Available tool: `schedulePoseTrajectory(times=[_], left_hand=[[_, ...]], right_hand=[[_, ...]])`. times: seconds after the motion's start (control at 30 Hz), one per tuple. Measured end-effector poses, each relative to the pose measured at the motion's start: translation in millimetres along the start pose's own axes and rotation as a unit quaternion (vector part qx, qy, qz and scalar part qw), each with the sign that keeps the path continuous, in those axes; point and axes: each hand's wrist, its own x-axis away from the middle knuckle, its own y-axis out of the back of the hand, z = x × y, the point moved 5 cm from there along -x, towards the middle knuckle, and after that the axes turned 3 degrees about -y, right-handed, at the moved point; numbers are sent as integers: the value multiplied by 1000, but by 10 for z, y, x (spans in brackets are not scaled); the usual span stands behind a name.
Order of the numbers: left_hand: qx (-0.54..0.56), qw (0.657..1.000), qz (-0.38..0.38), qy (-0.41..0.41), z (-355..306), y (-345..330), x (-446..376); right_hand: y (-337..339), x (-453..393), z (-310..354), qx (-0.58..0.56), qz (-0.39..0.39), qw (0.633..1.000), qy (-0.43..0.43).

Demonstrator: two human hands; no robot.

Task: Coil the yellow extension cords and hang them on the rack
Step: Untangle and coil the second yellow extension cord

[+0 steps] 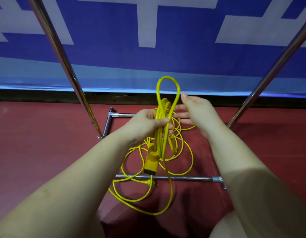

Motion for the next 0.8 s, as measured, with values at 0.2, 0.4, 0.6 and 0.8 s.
schedulePoseTrajectory(times=[0.2, 0.4, 0.6, 0.8], left_hand=[[111, 980, -160, -36, -100, 315, -48], [137, 965, -215, -59, -105, 376, -36], [129, 968, -208, -54, -95, 363, -7], [128, 961, -234, -71, -104, 418, -18]], right_hand=[[-285, 141, -178, 276, 70, 956, 65], [-402, 144, -132, 298, 3, 937, 185], [-466, 117, -142, 219, -28, 955, 198], [-464, 213, -22, 304, -65, 921, 236]])
